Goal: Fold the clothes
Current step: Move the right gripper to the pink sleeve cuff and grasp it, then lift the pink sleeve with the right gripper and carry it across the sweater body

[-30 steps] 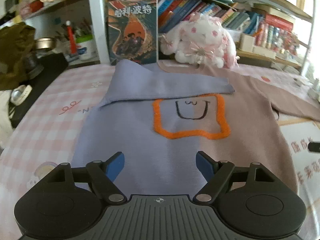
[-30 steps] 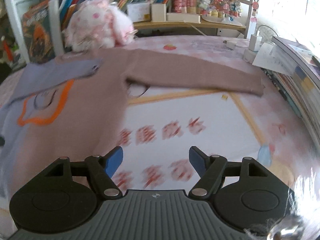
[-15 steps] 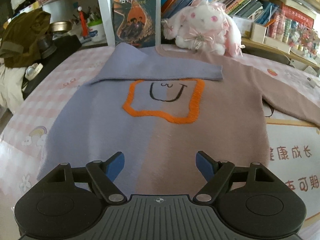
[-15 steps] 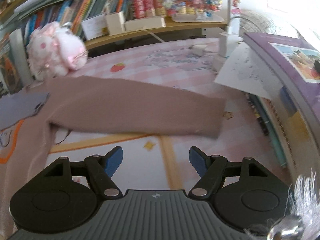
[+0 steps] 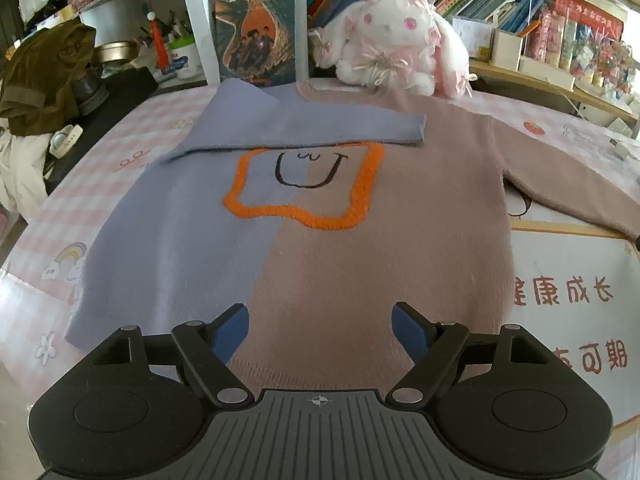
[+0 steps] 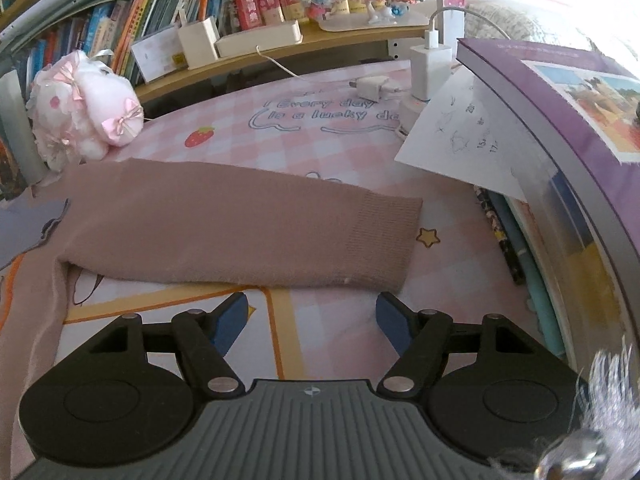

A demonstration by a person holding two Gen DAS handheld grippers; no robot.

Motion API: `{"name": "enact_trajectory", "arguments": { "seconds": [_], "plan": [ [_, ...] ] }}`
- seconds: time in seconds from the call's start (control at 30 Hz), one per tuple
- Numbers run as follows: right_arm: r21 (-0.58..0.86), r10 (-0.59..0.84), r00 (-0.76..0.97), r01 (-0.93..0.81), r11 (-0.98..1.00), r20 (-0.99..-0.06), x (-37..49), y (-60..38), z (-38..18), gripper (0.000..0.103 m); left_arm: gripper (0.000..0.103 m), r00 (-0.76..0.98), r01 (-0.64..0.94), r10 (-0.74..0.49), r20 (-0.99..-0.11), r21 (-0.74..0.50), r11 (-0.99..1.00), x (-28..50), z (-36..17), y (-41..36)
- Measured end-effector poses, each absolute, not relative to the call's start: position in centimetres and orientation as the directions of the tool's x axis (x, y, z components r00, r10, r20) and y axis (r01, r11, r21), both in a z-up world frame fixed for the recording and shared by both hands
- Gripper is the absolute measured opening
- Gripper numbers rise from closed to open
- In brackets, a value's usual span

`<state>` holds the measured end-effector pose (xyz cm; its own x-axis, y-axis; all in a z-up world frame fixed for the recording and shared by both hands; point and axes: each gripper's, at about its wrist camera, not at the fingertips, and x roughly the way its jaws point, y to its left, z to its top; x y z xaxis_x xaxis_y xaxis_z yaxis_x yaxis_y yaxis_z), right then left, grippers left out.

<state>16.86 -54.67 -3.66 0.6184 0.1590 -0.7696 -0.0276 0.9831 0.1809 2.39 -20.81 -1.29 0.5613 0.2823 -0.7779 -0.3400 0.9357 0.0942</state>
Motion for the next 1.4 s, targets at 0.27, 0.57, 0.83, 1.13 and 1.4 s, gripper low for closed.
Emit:
{"name": "enact_trajectory", "arguments": {
  "seconds": [0.27, 0.57, 0.83, 1.13, 1.4],
  "plan": [
    [0.188, 0.157, 0.634, -0.019, 0.982, -0.757, 17.5, -54.7, -3.8, 0.069, 0.081, 0.547, -0.360, 0.295, -0.784, 0.098, 0.928, 2.2, -1.3, -20.6],
    [0.221, 0.165, 0.660, 0.002, 0.975, -0.733, 18.1, -54.9, -4.0, 0.066, 0.081, 0.528, -0.372, 0.299, -0.795, 0.100, 0.923, 2.0, -1.6, -20.3],
    [0.308, 0.208, 0.680, 0.027, 0.951, -0.703, 18.9, -55.3, -4.1, 0.063, 0.081, 0.525, -0.360, 0.295, -0.798, 0.106, 0.927, 2.1, -1.6, -20.4],
    [0.349, 0.177, 0.693, 0.114, 0.930, -0.699, 19.3, -56.4, -4.3, 0.035, 0.081, 0.528, -0.360, 0.297, -0.796, 0.107, 0.927, 2.1, -1.6, -20.2],
    [0.345, 0.177, 0.703, 0.103, 0.933, -0.689, 19.4, -56.8, -4.1, 0.005, 0.081, 0.546, -0.353, 0.292, -0.785, 0.101, 0.930, 2.0, -1.5, -20.1]
  ]
}}
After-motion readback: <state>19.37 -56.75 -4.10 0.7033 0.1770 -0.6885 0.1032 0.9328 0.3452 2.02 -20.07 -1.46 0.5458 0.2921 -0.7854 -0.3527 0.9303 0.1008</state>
